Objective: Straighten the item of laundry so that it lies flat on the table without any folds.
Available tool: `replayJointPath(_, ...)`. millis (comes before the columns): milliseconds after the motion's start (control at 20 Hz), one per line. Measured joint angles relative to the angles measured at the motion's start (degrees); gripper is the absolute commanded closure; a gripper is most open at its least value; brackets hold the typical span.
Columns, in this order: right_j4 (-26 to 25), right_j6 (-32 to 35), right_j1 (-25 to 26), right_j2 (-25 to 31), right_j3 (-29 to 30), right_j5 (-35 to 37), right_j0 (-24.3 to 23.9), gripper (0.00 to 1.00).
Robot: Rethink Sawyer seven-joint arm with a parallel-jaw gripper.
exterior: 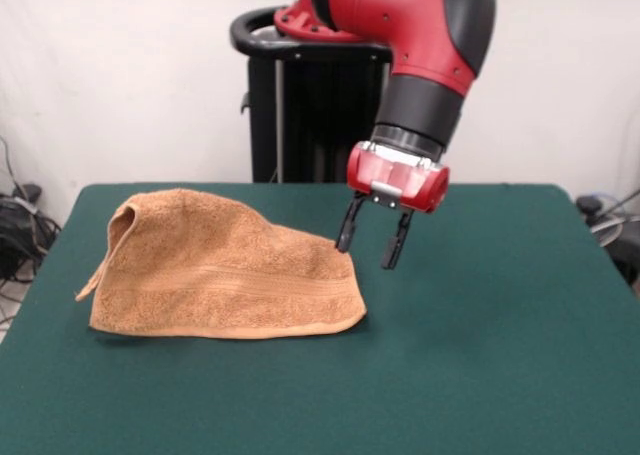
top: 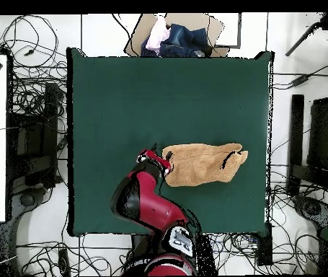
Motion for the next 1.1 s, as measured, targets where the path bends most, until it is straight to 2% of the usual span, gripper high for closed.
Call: replayJointPath(1100, -0.76, 0.0, 6.66, 0.01, -2.07, -0.01, -0.53, 0.0)
